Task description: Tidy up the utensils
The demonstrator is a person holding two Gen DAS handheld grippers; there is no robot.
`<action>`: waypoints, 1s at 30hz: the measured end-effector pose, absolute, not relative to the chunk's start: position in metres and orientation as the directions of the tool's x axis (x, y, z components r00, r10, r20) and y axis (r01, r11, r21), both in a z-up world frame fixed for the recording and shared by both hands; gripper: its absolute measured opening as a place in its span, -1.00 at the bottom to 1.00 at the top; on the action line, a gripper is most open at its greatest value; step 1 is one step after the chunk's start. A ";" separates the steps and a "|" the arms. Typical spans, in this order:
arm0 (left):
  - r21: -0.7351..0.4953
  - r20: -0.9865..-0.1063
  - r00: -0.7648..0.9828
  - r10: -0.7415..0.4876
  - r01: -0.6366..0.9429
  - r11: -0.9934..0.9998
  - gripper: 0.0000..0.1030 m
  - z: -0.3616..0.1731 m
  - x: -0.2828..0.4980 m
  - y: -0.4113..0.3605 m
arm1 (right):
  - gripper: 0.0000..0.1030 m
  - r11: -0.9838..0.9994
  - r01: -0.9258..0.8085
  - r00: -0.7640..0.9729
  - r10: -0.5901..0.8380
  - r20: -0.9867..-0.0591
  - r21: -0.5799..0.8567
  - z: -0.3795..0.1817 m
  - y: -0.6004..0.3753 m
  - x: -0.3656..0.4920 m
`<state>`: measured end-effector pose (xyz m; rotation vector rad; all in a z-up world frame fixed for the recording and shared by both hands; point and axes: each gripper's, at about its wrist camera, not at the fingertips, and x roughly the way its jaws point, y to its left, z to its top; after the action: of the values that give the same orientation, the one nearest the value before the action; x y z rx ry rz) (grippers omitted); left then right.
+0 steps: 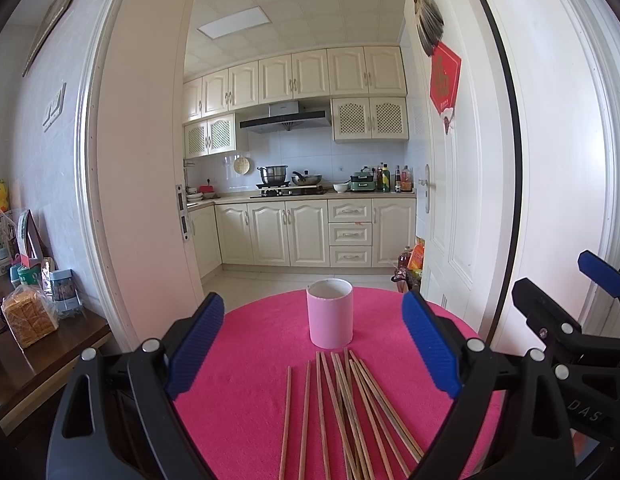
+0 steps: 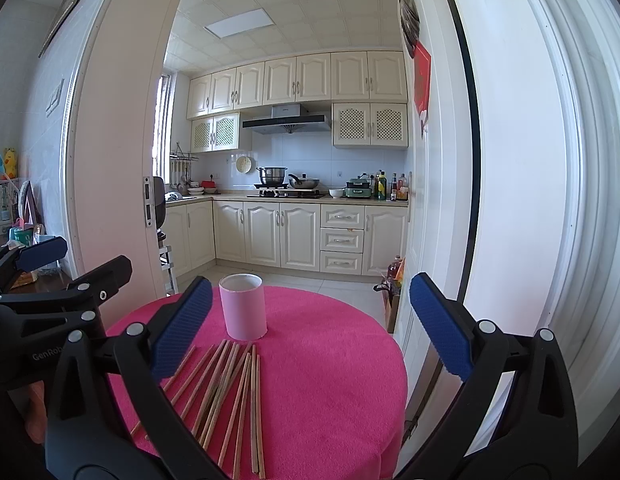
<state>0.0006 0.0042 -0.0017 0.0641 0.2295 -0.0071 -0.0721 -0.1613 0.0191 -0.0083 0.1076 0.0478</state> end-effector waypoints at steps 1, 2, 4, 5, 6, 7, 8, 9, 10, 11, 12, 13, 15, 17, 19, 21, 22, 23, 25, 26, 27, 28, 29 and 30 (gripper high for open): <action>0.062 -0.228 0.974 0.000 0.015 0.998 0.73 -0.002 0.000 0.004 | 0.88 0.999 -0.049 0.993 0.048 -0.108 -0.005 0.019 -0.161 -0.072; 0.063 -0.227 0.974 0.000 0.014 0.998 0.73 -0.002 0.000 0.003 | 0.88 0.999 -0.048 0.993 0.048 -0.108 -0.005 0.019 -0.161 -0.072; 0.063 -0.228 0.974 0.000 0.015 0.998 0.73 -0.002 0.000 0.003 | 0.88 0.999 -0.048 0.993 0.047 -0.108 -0.006 0.019 -0.161 -0.072; 0.064 -0.228 0.974 0.000 0.015 0.998 0.73 -0.002 0.000 0.003 | 0.88 0.999 -0.048 0.993 0.047 -0.108 -0.006 0.019 -0.161 -0.073; 0.064 -0.229 0.974 0.000 0.015 0.998 0.73 -0.003 -0.001 0.003 | 0.88 0.999 -0.048 0.993 0.047 -0.108 -0.006 0.020 -0.161 -0.073; 0.064 -0.228 0.974 0.000 0.015 0.998 0.73 -0.003 -0.001 0.003 | 0.88 0.999 -0.048 0.993 0.047 -0.109 -0.005 0.020 -0.161 -0.073; 0.064 -0.229 0.973 0.000 0.015 0.998 0.73 -0.003 -0.001 0.003 | 0.88 0.999 -0.048 0.993 0.047 -0.109 -0.005 0.020 -0.160 -0.073; 0.064 -0.229 0.973 0.000 0.015 0.998 0.73 -0.003 -0.001 0.003 | 0.88 0.999 -0.048 0.993 0.047 -0.109 -0.005 0.020 -0.161 -0.073; 0.064 -0.228 0.974 0.000 0.015 0.998 0.73 -0.003 -0.001 0.003 | 0.88 0.999 -0.048 0.993 0.047 -0.109 -0.005 0.020 -0.161 -0.073; 0.064 -0.229 0.974 -0.001 0.016 0.998 0.73 -0.003 -0.001 0.004 | 0.88 0.999 -0.048 0.993 0.047 -0.109 -0.005 0.020 -0.161 -0.073; 0.064 -0.229 0.973 0.000 0.015 0.998 0.73 -0.003 -0.001 0.003 | 0.88 0.999 -0.048 0.993 0.047 -0.109 -0.005 0.020 -0.161 -0.073; 0.064 -0.229 0.973 0.000 0.015 0.998 0.73 -0.003 -0.001 0.003 | 0.88 0.999 -0.048 0.993 0.047 -0.109 -0.005 0.020 -0.161 -0.073; 0.065 -0.231 0.973 0.000 0.015 0.998 0.73 -0.003 -0.001 0.004 | 0.88 0.999 -0.048 0.993 0.048 -0.110 -0.005 0.020 -0.161 -0.073; 0.066 -0.232 0.973 0.001 0.015 0.998 0.73 -0.003 0.000 0.004 | 0.88 0.999 -0.049 0.993 0.048 -0.112 -0.004 0.018 -0.161 -0.071; 0.065 -0.232 0.973 0.000 0.015 0.998 0.73 -0.003 -0.001 0.004 | 0.88 0.999 -0.049 0.993 0.048 -0.112 -0.005 0.018 -0.161 -0.070; 0.066 -0.232 0.973 0.001 0.015 0.998 0.73 -0.003 0.000 0.003 | 0.88 0.999 -0.049 0.992 0.048 -0.113 -0.004 0.018 -0.161 -0.070; 0.066 -0.232 0.973 0.000 0.015 0.998 0.73 -0.003 0.000 0.003 | 0.88 0.999 -0.049 0.992 0.049 -0.113 -0.004 0.018 -0.162 -0.070; 0.066 -0.232 0.973 0.001 0.015 0.998 0.73 -0.003 0.000 0.003 | 0.88 0.999 -0.050 0.992 0.049 -0.114 -0.004 0.018 -0.162 -0.070; 0.067 -0.232 0.973 0.002 0.014 0.998 0.73 -0.003 0.000 0.004 | 0.88 0.999 -0.049 0.992 0.048 -0.114 -0.005 0.018 -0.161 -0.070; 0.066 -0.233 0.973 0.001 0.015 0.998 0.73 -0.003 0.000 0.003 | 0.88 0.999 -0.049 0.992 0.048 -0.113 -0.004 0.018 -0.161 -0.070; 0.066 -0.232 0.973 0.001 0.015 0.998 0.73 -0.003 0.000 0.003 | 0.88 0.999 -0.049 0.992 0.048 -0.114 -0.004 0.018 -0.162 -0.070; 0.066 -0.232 0.973 0.001 0.015 0.998 0.73 -0.003 0.000 0.004 | 0.88 0.999 -0.049 0.992 0.049 -0.114 -0.004 0.018 -0.162 -0.070; 0.066 -0.233 0.973 0.001 0.015 0.998 0.73 -0.003 0.000 0.003 | 0.88 0.999 -0.049 0.992 0.048 -0.113 -0.004 0.018 -0.162 -0.070; 0.066 -0.232 0.973 0.001 0.015 0.998 0.73 -0.003 0.000 0.003 | 0.88 0.999 -0.049 0.992 0.048 -0.113 -0.005 0.017 -0.162 -0.070</action>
<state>-0.0003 0.0035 -0.0027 0.0671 0.2345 -0.0070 -0.0699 -0.1615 0.0174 -0.0075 0.1136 0.0484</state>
